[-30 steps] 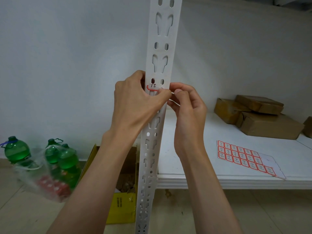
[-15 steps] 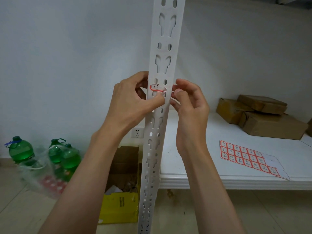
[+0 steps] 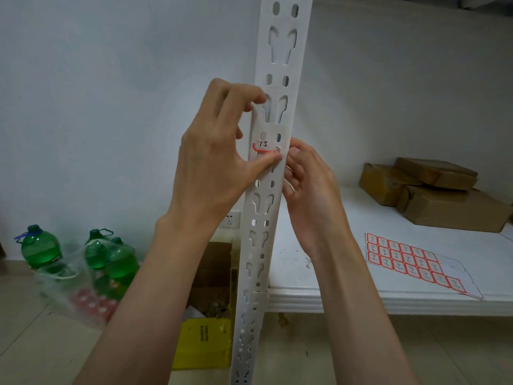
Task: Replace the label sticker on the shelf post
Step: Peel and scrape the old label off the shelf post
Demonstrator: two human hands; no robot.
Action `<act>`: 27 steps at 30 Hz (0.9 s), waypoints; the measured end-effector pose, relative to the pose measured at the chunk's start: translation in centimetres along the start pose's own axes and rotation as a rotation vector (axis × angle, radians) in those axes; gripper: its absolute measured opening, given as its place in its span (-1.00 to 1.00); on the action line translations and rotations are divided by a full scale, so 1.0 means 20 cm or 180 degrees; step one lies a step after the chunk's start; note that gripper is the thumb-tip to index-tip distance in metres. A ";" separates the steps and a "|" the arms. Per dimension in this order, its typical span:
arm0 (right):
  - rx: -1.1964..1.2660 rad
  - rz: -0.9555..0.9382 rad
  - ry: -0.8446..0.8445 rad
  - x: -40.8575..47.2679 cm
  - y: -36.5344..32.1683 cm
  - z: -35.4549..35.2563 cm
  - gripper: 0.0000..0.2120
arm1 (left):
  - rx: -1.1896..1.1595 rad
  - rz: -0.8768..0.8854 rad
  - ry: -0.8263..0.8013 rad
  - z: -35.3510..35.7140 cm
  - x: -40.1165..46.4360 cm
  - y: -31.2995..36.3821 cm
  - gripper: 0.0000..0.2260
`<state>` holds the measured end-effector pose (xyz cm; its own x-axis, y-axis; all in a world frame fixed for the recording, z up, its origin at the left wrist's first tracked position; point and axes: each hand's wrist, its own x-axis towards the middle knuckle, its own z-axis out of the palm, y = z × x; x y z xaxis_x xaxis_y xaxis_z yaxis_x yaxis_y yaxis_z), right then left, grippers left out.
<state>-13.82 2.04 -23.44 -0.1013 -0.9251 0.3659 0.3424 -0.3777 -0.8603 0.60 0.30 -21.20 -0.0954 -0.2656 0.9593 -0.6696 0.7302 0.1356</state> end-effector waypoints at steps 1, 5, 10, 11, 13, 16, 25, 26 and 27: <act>-0.0008 -0.0008 0.0016 0.00 0.00 0.00 -0.71 | 0.0082 0.0068 0.0046 0.00 -0.01 0.01 -0.52; 0.0106 0.0015 -0.0124 0.00 0.00 -0.02 -0.67 | 0.0273 0.0290 0.0184 0.01 -0.02 0.02 -0.67; 0.0226 0.0178 -0.0368 0.01 0.00 -0.02 -0.65 | 0.0400 0.0582 0.0327 0.02 -0.02 0.01 -0.82; 0.0262 0.0204 -0.0378 0.01 0.01 -0.02 -0.65 | 0.0406 0.0616 0.0359 0.02 -0.03 0.01 -0.83; 0.0329 0.0254 -0.0387 0.01 0.01 -0.02 -0.64 | 0.0408 0.0673 0.0440 0.04 -0.04 0.00 -0.83; 0.0380 0.0270 -0.0417 0.01 0.02 -0.02 -0.64 | 0.0399 0.0721 0.0535 0.06 -0.05 -0.01 -0.83; 0.0485 0.0258 -0.0387 0.01 0.02 -0.02 -0.62 | 0.0245 0.0569 0.0875 0.13 -0.09 0.03 -0.85; 0.0499 0.0253 -0.0396 0.01 0.02 -0.02 -0.62 | 0.0201 0.0528 0.0910 0.14 -0.09 0.04 -0.85; 0.0513 0.0255 -0.0400 0.01 0.02 -0.02 -0.62 | 0.0161 0.0488 0.0930 0.14 -0.09 0.04 -0.85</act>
<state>-14.08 1.66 -23.74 0.0460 -0.9362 0.3485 0.4907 -0.2827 -0.8242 -1.90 -0.38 -23.59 0.0125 0.0420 0.9990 -0.7004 0.7135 -0.0212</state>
